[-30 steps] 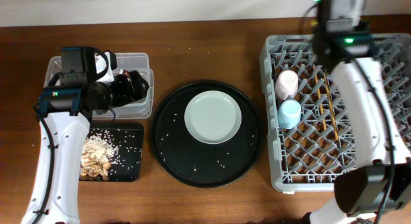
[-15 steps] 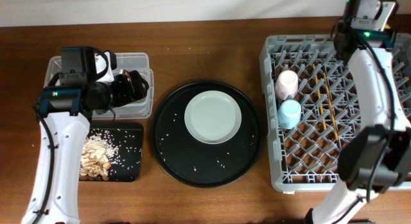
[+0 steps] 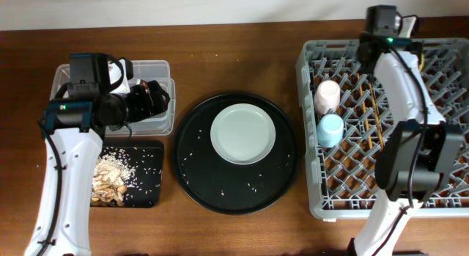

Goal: Sort waste into correct bins and load items into the dishwasher rack
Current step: 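Lift the yellow bowl and carry it to the rack's back edge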

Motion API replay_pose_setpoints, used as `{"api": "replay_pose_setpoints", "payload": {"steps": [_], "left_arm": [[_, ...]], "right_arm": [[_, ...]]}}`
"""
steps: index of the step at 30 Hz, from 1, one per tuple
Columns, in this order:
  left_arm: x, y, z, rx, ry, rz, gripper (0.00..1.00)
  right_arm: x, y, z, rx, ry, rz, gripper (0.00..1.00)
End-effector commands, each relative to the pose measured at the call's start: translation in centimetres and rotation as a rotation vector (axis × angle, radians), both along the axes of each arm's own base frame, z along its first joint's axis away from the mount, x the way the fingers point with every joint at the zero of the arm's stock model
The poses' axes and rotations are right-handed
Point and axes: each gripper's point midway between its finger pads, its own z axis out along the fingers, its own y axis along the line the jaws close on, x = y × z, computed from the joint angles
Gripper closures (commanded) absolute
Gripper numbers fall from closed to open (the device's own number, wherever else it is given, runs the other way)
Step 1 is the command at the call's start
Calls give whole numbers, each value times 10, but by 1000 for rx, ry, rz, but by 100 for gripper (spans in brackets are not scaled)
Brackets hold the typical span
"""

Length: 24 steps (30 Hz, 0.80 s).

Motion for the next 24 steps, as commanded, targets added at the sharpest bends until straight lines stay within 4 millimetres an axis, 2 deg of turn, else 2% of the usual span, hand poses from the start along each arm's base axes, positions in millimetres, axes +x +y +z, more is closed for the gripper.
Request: {"api": "replay_pose_setpoints", "payload": {"steps": [1, 6, 11, 13, 16, 18, 21, 24], "left_arm": [[0, 2, -4, 6, 10, -2, 1], [0, 2, -4, 6, 10, -2, 1], [0, 2, -4, 6, 10, -2, 1], [0, 2, -4, 6, 10, -2, 1], [0, 2, -4, 6, 10, -2, 1], [0, 2, -4, 6, 10, -2, 1], [0, 2, -4, 6, 10, -2, 1], [0, 2, -4, 6, 10, -2, 1]], "right_arm": [[5, 23, -3, 0, 28, 44, 96], [4, 38, -8, 9, 60, 74, 96], [4, 37, -7, 4, 57, 70, 96], [2, 28, 7, -77, 32, 24, 96], [-3, 10, 45, -268, -33, -85, 96], [1, 3, 54, -302, -25, -89, 96], [1, -4, 50, -278, -24, -87, 96], [3, -5, 36, -243, -7, -64, 96]]}}
